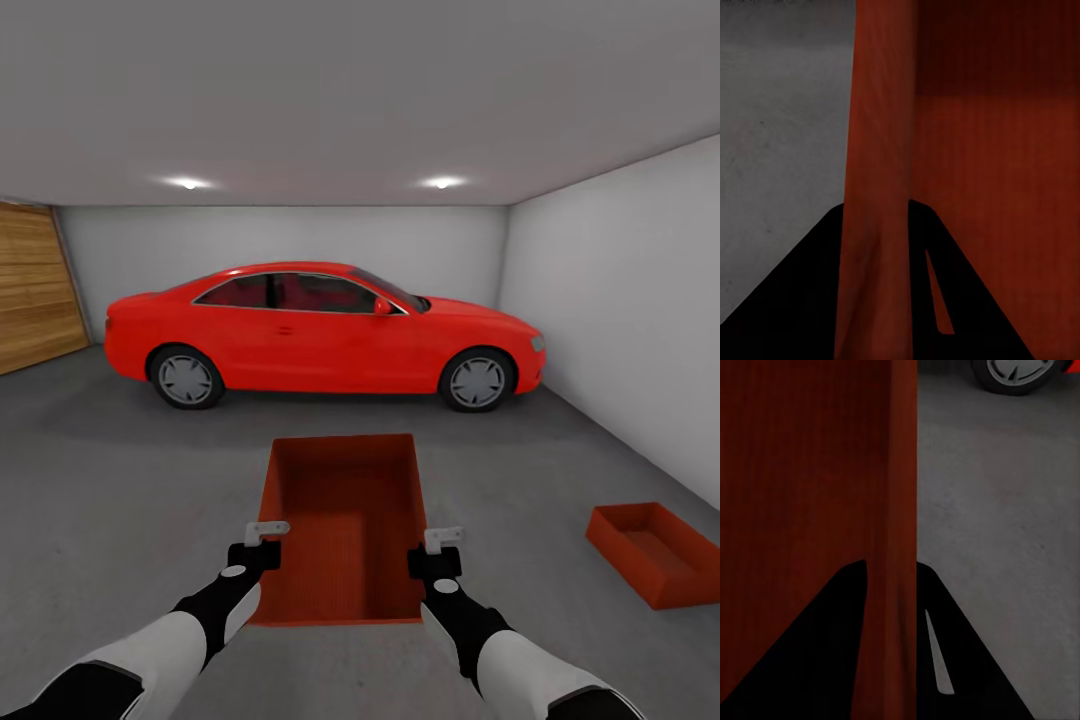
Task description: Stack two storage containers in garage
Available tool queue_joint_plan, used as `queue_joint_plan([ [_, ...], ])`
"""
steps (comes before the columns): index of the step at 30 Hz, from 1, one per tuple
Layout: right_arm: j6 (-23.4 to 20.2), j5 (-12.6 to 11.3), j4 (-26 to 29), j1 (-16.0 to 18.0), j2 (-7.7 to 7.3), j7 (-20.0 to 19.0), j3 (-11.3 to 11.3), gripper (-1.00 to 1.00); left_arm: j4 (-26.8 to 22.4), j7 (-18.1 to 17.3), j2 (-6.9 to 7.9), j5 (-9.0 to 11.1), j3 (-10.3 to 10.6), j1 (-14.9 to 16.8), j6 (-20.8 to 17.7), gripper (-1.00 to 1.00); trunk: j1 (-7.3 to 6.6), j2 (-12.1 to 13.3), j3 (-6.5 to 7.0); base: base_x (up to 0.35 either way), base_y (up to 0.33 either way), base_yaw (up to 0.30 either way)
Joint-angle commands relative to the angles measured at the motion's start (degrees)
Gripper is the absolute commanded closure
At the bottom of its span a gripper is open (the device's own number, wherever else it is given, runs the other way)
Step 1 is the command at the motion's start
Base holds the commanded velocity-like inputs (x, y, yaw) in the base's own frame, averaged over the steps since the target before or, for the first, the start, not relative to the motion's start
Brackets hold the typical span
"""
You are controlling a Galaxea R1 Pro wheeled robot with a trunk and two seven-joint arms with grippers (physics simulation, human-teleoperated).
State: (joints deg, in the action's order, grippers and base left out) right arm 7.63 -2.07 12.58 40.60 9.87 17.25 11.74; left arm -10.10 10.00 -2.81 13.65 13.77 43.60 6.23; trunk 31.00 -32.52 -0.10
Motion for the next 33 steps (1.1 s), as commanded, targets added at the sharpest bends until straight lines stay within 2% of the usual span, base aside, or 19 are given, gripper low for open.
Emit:
queue_joint_plan([
  [1, 0.4, -0.8, -0.4, 0.0, -0.7, 0.1, -1.1, 1.0, -0.2, 0.7, 1.49, 0.1, -3.6, 0.1, 0.3, 1.0, 0.05, 0.0, -0.01, 0.321, 0.0, 0.0],
  [28, 0.4, -0.8, -0.4, 0.0, -0.8, 0.4, -1.1, 1.0, -0.2, 0.7, 1.49, 0.1, -3.6, 0.1, 0.3, 1.0, 0.05, 0.0, -0.01, 0.32, 0.0, 0.0],
  [33, 0.3, -0.9, -0.4, 0.0, -0.59, 0.6, -1.2, 1.0, -0.3, 0.7, 1.49, 0.1, -3.6, 0.1, 0.3, 1.0, 0.05, 0.0, -0.01, 0.08, 0.0, -0.173],
])
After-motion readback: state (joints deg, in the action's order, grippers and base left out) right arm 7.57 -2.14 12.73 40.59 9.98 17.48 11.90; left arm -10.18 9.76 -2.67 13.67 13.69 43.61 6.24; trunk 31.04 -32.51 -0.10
